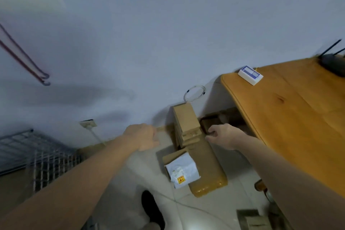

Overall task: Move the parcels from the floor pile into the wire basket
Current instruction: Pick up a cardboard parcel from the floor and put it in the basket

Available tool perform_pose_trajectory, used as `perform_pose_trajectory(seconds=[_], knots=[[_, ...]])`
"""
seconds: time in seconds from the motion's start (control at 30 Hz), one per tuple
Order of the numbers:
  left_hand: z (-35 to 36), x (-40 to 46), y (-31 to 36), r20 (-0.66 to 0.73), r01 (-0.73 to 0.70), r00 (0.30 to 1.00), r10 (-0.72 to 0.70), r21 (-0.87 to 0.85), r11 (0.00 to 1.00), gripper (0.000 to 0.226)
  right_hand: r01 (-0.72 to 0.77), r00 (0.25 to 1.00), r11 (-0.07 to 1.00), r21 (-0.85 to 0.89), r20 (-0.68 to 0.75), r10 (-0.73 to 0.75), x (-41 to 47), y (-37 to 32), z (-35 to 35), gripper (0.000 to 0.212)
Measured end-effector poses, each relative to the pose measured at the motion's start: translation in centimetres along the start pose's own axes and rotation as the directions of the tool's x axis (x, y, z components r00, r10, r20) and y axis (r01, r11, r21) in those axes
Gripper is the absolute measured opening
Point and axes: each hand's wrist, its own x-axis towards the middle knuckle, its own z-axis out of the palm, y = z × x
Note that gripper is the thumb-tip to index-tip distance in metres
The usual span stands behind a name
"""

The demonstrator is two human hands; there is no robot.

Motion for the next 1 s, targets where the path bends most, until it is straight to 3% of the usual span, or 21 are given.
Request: perform_pose_trajectory(seconds=[0.17, 0.27, 0.47, 0.6, 0.7, 0.77, 0.83, 0.9, 1.0], knots=[[0.2, 7.6, -0.3, 0.019, -0.047, 0.999, 0.046, 0.053, 0.997, 0.047, -0.036, 0.999, 0.999, 0.006, 0.027, 0.036, 6.6, 1.6, -0.6, 0.063], [0.6, 11.4, -0.4, 0.025, -0.082, 0.996, 0.082, -0.001, 0.997, 0.044, -0.056, 0.997, 0.998, 0.026, 0.047, 0.055, 10.5, 2.6, -0.7, 0.06], [4.0, 19.6, 0.4, 0.064, -0.02, 0.998, 0.023, -0.052, 0.998, 0.042, -0.023, 0.991, 0.999, 0.049, 0.13, 0.016, 20.4, 5.7, 1.1, 0.061], [7.8, 27.9, 0.7, 0.094, 0.01, 0.996, -0.001, -0.099, 0.995, 0.041, 0.016, 0.985, 0.999, 0.029, 0.17, -0.021, 29.3, 8.1, 3.4, 0.048], [11.0, 34.8, 1.7, 0.109, 0.065, 0.993, -0.04, -0.238, 0.969, 0.042, -0.009, 0.992, 0.998, 0.069, 0.127, 0.0, 36.6, 9.8, 5.8, 0.045], [13.0, 39.0, 3.1, 0.096, 0.138, 0.99, -0.104, -0.497, 0.856, 0.045, -0.051, 0.999, 0.981, 0.187, 0.029, 0.046, 41.0, 10.7, 8.0, 0.054], [14.6, 42.2, 4.7, 0.118, 0.202, 0.975, -0.187, -0.818, 0.538, 0.04, -0.076, 0.995, 0.946, 0.315, -0.039, 0.092, 44.4, 11.2, 10.5, 0.067], [15.9, 44.5, 6.5, 0.193, 0.258, 0.951, -0.243, -0.926, 0.275, 0.036, -0.086, 0.994, 0.901, 0.426, -0.018, 0.103, 46.5, 11.2, 12.6, 0.07], [16.8, 45.4, 8.2, 0.207, 0.281, 0.914, -0.35, -0.944, 0.175, 0.037, -0.109, 0.991, 0.819, 0.563, -0.008, 0.137, 46.4, 10.6, 13.5, 0.062]])
